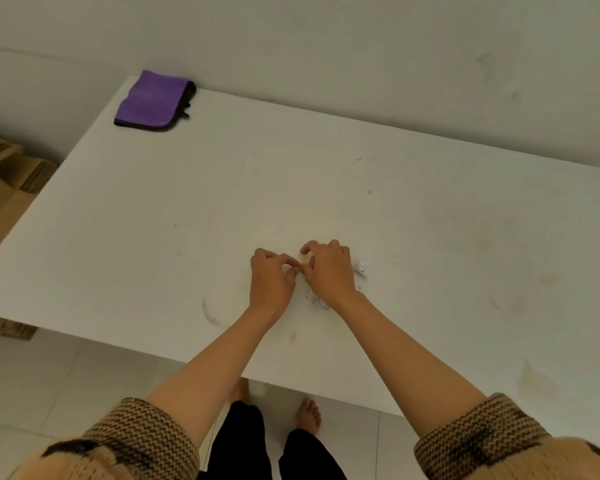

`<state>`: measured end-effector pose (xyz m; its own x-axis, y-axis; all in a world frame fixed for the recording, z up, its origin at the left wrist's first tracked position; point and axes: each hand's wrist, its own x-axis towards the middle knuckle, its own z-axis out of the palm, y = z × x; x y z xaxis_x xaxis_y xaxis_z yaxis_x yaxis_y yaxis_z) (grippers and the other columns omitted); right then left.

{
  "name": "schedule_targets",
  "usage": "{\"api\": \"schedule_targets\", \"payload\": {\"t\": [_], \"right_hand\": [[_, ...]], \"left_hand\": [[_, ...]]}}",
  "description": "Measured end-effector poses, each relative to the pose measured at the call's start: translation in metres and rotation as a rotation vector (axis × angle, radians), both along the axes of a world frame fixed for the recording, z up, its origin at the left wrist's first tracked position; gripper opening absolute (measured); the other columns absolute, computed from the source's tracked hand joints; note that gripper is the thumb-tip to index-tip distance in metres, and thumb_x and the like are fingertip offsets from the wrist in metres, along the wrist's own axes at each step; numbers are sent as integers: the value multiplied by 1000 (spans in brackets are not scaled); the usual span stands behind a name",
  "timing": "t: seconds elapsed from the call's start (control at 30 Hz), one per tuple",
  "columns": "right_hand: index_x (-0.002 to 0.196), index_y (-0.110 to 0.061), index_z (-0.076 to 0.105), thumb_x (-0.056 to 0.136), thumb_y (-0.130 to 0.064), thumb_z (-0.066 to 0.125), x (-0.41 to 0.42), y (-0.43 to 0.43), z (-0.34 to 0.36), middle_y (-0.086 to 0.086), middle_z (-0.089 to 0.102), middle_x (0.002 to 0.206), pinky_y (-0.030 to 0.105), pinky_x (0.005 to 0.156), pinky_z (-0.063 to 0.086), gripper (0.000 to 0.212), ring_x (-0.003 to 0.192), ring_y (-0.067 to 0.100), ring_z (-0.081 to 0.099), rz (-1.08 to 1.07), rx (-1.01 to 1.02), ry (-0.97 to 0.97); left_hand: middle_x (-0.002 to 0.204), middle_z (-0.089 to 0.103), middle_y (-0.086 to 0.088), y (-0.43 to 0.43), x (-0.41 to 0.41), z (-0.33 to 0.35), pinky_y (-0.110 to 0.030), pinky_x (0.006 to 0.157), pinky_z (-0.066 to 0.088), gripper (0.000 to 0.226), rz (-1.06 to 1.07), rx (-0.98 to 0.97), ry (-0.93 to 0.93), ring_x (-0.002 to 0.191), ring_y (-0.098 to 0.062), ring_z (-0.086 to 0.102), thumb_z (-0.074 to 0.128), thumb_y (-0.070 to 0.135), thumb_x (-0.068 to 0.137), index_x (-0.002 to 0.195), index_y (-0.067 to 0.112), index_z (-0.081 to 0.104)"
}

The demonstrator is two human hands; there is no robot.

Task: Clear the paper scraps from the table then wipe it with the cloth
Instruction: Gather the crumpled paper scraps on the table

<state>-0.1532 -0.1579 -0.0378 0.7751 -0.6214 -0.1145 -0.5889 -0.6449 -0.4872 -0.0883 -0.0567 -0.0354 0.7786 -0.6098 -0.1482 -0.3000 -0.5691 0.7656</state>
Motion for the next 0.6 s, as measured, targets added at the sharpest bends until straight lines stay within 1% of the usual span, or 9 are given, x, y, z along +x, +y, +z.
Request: {"api": "schedule_targets", "payload": {"t": [0.03, 0.1, 0.17, 0.23, 0.33, 0.43, 0.5, 0.53, 0.6], "right_hand": [[103, -16, 60, 87, -23, 58, -1, 2, -2, 3, 67, 90, 31, 87, 29, 17, 100, 23, 47, -9, -15, -22], [96, -14, 64, 86, -21, 59, -3, 3, -6, 4, 65, 90, 30, 84, 27, 13, 100, 25, 46, -2, -90, -35], [94, -13, 69, 86, -18, 58, -5, 2, -11, 7, 61, 93, 32, 83, 28, 14, 102, 29, 45, 27, -149, -50], [95, -13, 71, 88, -20, 55, -9, -1, -13, 8, 60, 95, 33, 83, 28, 18, 102, 29, 44, 51, -142, -63], [97, -22, 71, 87, -23, 55, -21, -7, -12, 2, 61, 98, 31, 85, 29, 19, 102, 23, 46, 26, -131, -184], [107, -29, 66, 81, -25, 54, -38, -15, -6, -5, 59, 106, 27, 92, 27, 29, 108, 15, 44, -85, -88, -327], [116, -31, 61, 81, -29, 55, -54, -20, -6, -8, 57, 114, 30, 97, 28, 36, 114, 15, 42, -134, -82, -335], [120, -32, 58, 81, -33, 54, -62, -21, -8, -8, 55, 120, 33, 100, 29, 39, 118, 15, 40, -133, -94, -318], [127, -33, 52, 82, -45, 50, -75, -21, -15, -8, 49, 132, 34, 107, 24, 47, 129, 16, 34, -91, -93, -274]], "left_hand": [[99, 45, -2, 1, -1, -3, -17, 79, 35, 12, 2, 6, -9, 93, -13, 46, 59, 12, 89, 95, 12, 69], [101, 41, -1, 2, -2, -7, -18, 78, 36, 13, -28, 10, -33, 91, -14, 46, 58, 15, 90, 97, 11, 68], [104, 44, -2, 1, -3, -10, -18, 78, 37, 14, -67, 7, -57, 92, -14, 47, 57, 16, 90, 99, 9, 67], [106, 48, -5, 0, -5, -11, -20, 79, 40, 15, -103, -14, -75, 93, -15, 50, 57, 14, 91, 100, 6, 65], [106, 51, -5, -1, -5, -16, -26, 83, 45, 17, -150, -26, -96, 97, -20, 50, 58, 12, 90, 104, 4, 60], [108, 48, -3, -2, -5, -18, -26, 84, 43, 28, -133, -31, -106, 99, -18, 46, 60, 13, 87, 112, 8, 50], [111, 44, -1, -3, -8, -18, -22, 84, 38, 39, -144, -56, -95, 103, -15, 42, 60, 10, 86, 121, 13, 45], [115, 43, -1, -4, -9, -18, -19, 85, 35, 42, -168, -63, -106, 106, -15, 40, 59, 8, 86, 125, 15, 45], [123, 46, -4, -5, -10, -21, -19, 86, 33, 40, -233, -56, -204, 108, -20, 40, 58, 5, 86, 124, 15, 53]]}}
